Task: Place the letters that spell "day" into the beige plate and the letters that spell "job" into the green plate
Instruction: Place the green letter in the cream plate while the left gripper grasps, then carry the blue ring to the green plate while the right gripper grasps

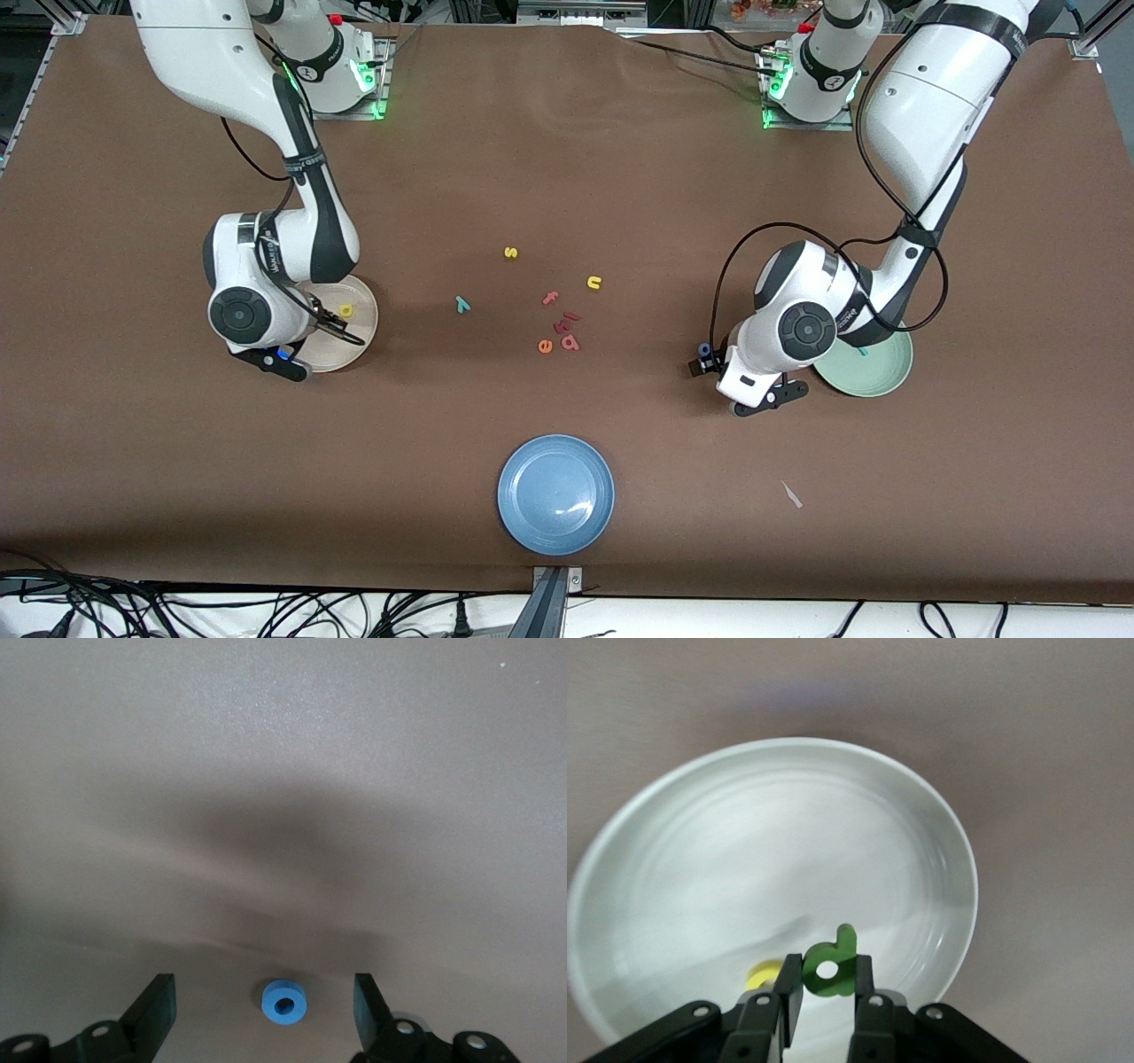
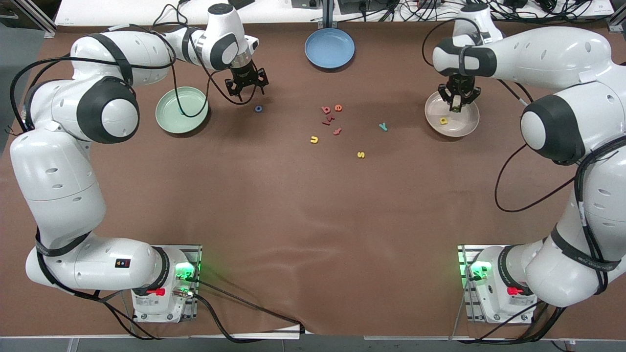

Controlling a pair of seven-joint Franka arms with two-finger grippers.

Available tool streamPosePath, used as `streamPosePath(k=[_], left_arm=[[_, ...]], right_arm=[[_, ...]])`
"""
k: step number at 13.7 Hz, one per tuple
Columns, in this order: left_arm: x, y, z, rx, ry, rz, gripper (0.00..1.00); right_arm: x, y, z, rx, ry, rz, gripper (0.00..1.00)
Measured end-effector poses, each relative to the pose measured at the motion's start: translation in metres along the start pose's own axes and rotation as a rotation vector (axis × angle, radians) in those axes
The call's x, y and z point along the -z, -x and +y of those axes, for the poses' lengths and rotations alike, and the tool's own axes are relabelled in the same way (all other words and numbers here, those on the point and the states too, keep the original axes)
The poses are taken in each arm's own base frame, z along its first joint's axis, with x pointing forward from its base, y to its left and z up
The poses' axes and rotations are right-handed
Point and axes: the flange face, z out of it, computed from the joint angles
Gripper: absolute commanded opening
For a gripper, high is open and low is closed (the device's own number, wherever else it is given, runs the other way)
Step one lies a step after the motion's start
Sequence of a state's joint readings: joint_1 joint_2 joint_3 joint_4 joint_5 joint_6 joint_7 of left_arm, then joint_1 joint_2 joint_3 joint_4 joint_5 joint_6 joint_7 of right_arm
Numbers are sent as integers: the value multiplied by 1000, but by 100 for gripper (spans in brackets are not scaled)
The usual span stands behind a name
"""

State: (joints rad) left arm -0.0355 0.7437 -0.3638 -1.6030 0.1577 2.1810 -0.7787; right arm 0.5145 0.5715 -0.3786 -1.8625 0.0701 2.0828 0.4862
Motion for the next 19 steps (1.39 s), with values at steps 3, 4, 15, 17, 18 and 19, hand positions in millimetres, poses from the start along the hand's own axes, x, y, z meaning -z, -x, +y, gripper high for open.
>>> streamPosePath(k=[3,4,15,17,18,19], left_arm=[[-4,2,2,6,-3,-6,76],[-8,4,4,6,-5,-11,76],[-32,15,13,32,-24,-42,56],[-34,15,12,32,-25,-45,56],[-36,15,12,32,-26,-48,55],[-38,15,12,32,-28,-50,53]], right_arm=[[-30,6,8,19,-8,26,82],[-29,5,9,17,-11,29,90],[67,70,-91,-79,-109,41,98],[65,92,-118,-116,-134,26,97],[64,97,-126,-174,-144,23,97],[62,104,-135,-230,-154,22,98]])
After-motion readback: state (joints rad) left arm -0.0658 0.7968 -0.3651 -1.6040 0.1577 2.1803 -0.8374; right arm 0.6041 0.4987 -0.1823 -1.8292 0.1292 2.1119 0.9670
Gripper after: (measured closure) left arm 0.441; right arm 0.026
